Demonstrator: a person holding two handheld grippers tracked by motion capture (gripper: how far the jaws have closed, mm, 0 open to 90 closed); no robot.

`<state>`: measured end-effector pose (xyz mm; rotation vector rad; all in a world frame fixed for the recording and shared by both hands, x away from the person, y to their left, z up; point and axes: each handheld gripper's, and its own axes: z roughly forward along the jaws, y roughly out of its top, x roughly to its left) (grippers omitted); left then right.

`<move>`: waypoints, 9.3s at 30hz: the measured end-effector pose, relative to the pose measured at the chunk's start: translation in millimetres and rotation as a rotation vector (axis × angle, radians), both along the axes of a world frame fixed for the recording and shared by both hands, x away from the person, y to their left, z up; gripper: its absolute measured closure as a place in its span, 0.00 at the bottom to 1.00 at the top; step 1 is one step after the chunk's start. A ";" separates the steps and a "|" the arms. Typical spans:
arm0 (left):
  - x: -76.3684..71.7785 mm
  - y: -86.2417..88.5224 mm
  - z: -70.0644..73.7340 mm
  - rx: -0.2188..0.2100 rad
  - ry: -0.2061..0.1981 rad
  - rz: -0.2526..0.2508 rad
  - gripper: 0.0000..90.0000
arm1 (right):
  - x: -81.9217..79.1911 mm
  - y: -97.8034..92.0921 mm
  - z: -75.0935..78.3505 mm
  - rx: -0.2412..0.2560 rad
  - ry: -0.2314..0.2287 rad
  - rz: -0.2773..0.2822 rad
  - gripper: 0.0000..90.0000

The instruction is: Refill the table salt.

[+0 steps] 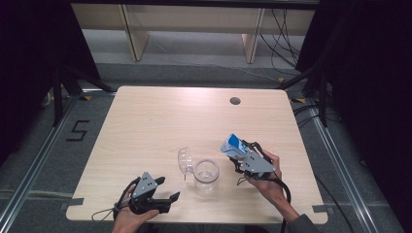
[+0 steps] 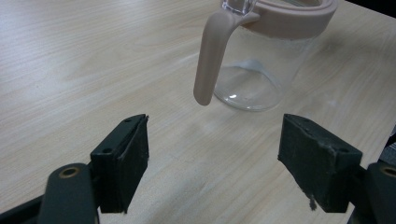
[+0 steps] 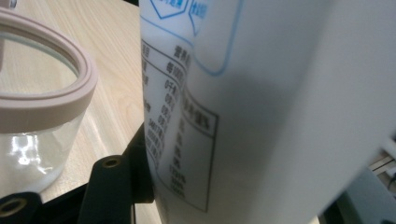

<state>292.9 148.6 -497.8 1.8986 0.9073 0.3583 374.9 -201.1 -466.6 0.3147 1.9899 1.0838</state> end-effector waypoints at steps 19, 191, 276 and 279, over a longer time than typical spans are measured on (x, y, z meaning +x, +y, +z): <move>-1.8 -0.7 1.3 0.008 -0.004 0.005 0.27 | -4.8 7.2 -4.6 -0.137 -0.083 0.024 0.48; -2.2 -1.4 1.8 0.028 -0.014 -0.018 0.27 | -21.8 28.7 -8.9 -0.830 -0.633 0.023 0.55; -2.0 -1.9 1.4 0.019 -0.014 -0.016 0.27 | -25.2 28.2 -10.4 -0.884 -0.690 0.005 0.57; -1.8 -1.9 1.2 0.018 -0.014 -0.016 0.27 | -25.4 28.9 -9.2 -0.897 -0.697 0.011 0.57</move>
